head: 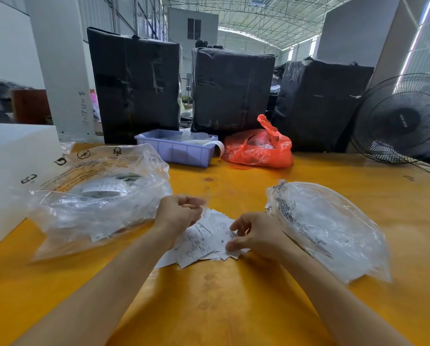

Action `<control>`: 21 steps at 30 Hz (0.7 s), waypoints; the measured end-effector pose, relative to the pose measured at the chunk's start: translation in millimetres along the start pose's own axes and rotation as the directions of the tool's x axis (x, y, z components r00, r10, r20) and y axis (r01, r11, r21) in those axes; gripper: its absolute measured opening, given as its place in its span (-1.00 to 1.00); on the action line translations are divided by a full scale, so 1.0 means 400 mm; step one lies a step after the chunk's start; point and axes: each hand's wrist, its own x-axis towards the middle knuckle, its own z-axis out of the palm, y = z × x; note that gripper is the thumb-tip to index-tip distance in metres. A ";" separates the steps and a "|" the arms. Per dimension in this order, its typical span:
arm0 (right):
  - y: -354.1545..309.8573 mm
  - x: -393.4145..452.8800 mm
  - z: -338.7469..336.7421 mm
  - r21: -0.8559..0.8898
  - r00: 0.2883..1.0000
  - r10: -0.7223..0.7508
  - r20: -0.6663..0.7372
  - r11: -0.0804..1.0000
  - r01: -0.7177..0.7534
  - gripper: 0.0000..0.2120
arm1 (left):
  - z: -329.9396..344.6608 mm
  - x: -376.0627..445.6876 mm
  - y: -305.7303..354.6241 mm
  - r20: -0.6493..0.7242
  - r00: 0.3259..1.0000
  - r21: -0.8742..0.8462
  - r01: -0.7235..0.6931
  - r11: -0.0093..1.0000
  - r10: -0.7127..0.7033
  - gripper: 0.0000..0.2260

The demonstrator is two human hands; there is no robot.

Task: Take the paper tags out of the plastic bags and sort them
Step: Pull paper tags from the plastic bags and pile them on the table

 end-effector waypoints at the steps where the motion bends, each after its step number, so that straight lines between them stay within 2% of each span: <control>1: 0.002 0.002 0.001 0.018 1.000 0.000 -0.011 1.000 0.000 -0.65 | 0.001 -0.001 0.000 0.004 1.000 -0.005 -0.005 1.000 0.005 -0.84; 3: 0.008 0.007 0.002 0.068 0.999 -0.004 -0.039 0.998 0.007 -0.76 | 0.001 -0.004 0.001 0.013 1.000 -0.007 -0.026 1.000 0.026 -0.84; 6: 0.013 0.011 -0.002 0.242 0.998 0.023 -0.050 0.970 -0.010 -0.79 | 0.002 -0.008 0.003 0.017 0.997 0.003 -0.069 0.998 0.069 -0.87; 10: 0.013 0.011 -0.012 0.478 0.987 0.077 -0.142 0.878 0.001 -0.91 | 0.008 -0.012 0.013 0.044 0.997 -0.053 -0.068 0.996 0.070 -0.94; 12: 0.009 0.010 -0.016 0.570 0.973 0.093 -0.212 0.820 0.046 -0.88 | 0.012 -0.016 0.020 0.073 0.996 -0.038 -0.053 0.998 0.056 -0.87; 14: 0.005 0.010 -0.017 0.549 0.961 0.069 -0.267 0.830 0.093 -0.83 | 0.017 -0.019 0.023 0.097 0.994 -0.034 -0.044 0.998 0.047 -0.80; 17: -0.001 0.009 -0.009 0.429 0.943 0.032 -0.330 0.895 0.120 -0.68 | 0.022 -0.023 0.027 0.116 0.991 -0.028 -0.056 0.998 0.059 -0.92; 21: -0.007 0.010 -0.004 0.437 0.940 0.002 -0.343 0.886 0.158 -0.85 | 0.025 -0.025 0.030 0.122 0.990 -0.023 -0.074 0.997 0.076 -0.96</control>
